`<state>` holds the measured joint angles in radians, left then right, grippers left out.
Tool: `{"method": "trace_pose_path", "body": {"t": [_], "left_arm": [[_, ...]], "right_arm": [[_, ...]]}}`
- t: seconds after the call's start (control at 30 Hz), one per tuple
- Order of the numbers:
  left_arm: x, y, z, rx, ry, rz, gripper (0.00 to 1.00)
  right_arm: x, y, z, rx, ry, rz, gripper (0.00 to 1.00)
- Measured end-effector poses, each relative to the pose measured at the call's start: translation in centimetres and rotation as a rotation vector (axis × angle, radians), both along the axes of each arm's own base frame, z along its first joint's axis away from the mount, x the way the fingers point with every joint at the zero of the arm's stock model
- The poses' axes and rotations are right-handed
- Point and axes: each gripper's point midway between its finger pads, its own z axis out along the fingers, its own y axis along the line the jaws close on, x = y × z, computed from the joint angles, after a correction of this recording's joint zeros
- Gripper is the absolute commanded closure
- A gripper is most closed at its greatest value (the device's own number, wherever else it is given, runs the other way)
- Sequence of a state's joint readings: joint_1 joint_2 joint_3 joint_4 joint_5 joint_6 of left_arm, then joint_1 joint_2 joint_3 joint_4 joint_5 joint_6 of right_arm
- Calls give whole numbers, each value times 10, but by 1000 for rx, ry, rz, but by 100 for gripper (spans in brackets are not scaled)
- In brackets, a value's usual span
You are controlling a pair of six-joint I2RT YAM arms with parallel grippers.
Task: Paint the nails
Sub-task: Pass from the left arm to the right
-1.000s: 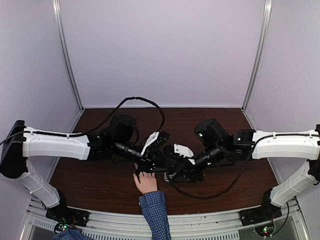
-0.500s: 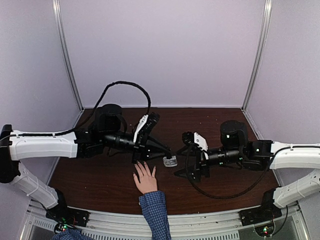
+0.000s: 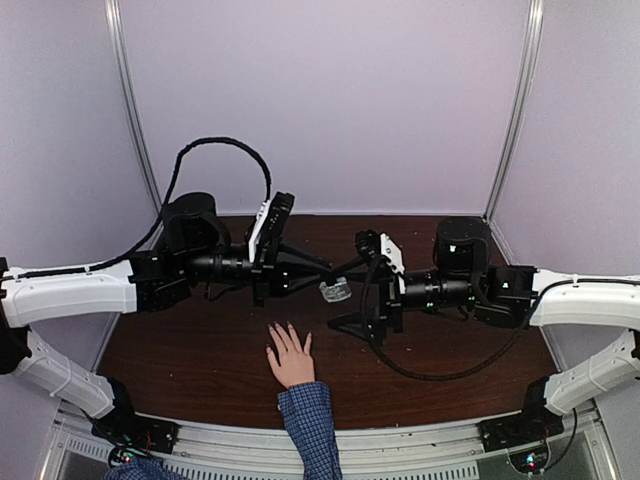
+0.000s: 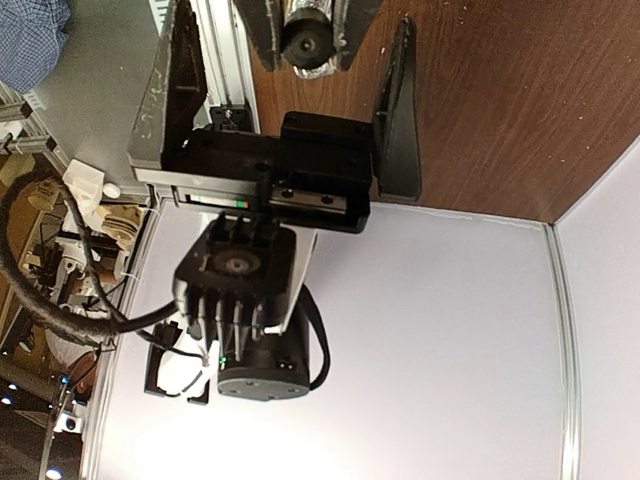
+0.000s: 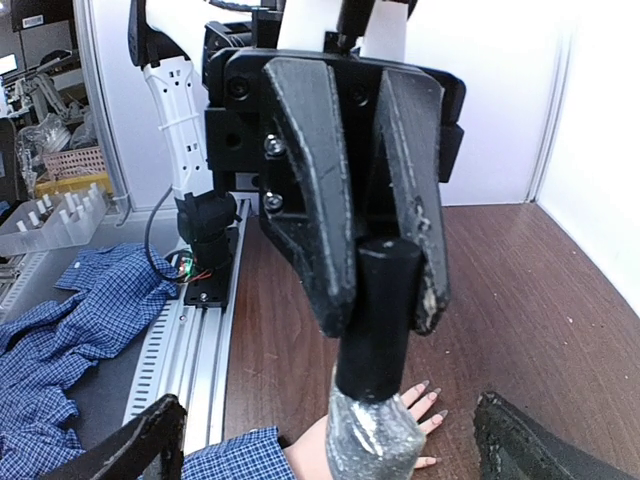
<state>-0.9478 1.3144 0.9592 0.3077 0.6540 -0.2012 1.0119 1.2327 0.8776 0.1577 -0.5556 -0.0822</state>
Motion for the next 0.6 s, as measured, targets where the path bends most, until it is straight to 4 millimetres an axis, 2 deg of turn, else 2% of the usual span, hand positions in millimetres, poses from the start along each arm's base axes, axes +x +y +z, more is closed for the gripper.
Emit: {"method": "trace_pose_path", "body": {"t": [0.1,0.17,0.33,0.4,0.5,0.6], "left_arm": [[0,0,0,0,0,1,100],[0,0,0,0,0,5,100],[0,5,0,-3,-4,22,100],[0,6,-1,-3,-5,29,100],[1,8,-4,-2,-7,36,100],[2,9,-7,-2,-8,45,100]], "right_arm": [[-3,3,-4,-6,15,26,0],[-5,5,-9,-14,26,45,4],[-10,10,-15,-25,43,90,18],[-10,11,-13,-20,45,99,27],[-8,11,-7,-1,54,100,33],[-2,9,-2,22,65,87,44]]}}
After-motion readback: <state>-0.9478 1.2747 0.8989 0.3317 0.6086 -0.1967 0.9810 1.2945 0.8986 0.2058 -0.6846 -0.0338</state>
